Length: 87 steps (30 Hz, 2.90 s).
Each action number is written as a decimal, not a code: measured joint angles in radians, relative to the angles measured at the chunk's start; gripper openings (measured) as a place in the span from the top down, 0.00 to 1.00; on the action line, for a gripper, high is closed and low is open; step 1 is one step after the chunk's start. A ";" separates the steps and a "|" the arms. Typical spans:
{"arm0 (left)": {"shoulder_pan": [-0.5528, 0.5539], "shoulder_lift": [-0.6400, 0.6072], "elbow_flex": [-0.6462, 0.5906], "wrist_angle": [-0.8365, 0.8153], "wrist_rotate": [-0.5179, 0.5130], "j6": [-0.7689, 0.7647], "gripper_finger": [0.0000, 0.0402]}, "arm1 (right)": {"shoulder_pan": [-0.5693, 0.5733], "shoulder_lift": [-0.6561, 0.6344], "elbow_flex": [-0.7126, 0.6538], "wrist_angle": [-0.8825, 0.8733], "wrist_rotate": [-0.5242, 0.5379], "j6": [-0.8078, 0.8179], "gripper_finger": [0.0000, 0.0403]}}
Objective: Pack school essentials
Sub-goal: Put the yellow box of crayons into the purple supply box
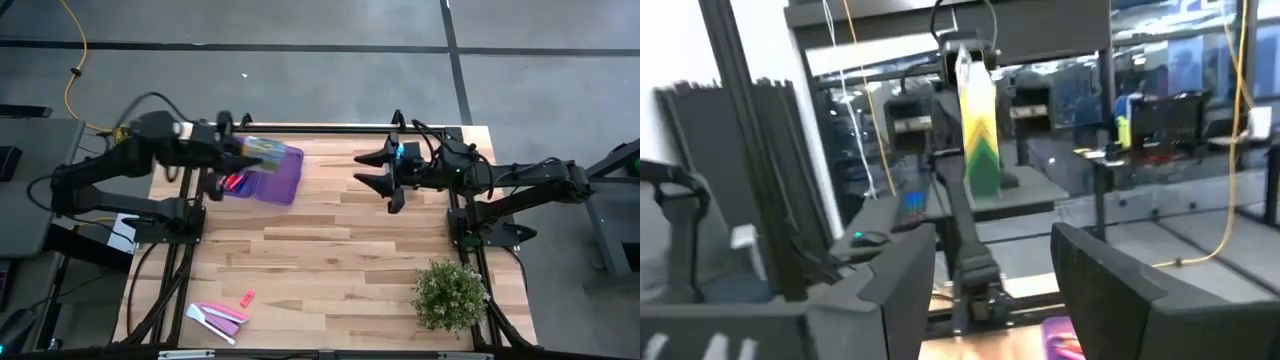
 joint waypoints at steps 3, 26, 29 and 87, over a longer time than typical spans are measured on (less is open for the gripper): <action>0.013 -0.061 -0.008 -0.001 0.000 -0.009 0.85 | 0.000 0.002 0.000 -0.002 -0.001 -0.017 0.52; 0.013 -0.096 -0.092 0.056 0.001 -0.077 0.85 | 0.001 0.002 -0.001 -0.001 -0.009 -0.016 0.52; 0.012 -0.095 -0.092 0.055 -0.056 -0.068 0.85 | 0.001 0.002 -0.001 -0.001 -0.009 -0.002 0.52; 0.515 0.774 -0.227 -0.466 -0.722 -0.252 0.77 | 0.000 0.005 -0.002 -0.110 0.042 0.036 0.52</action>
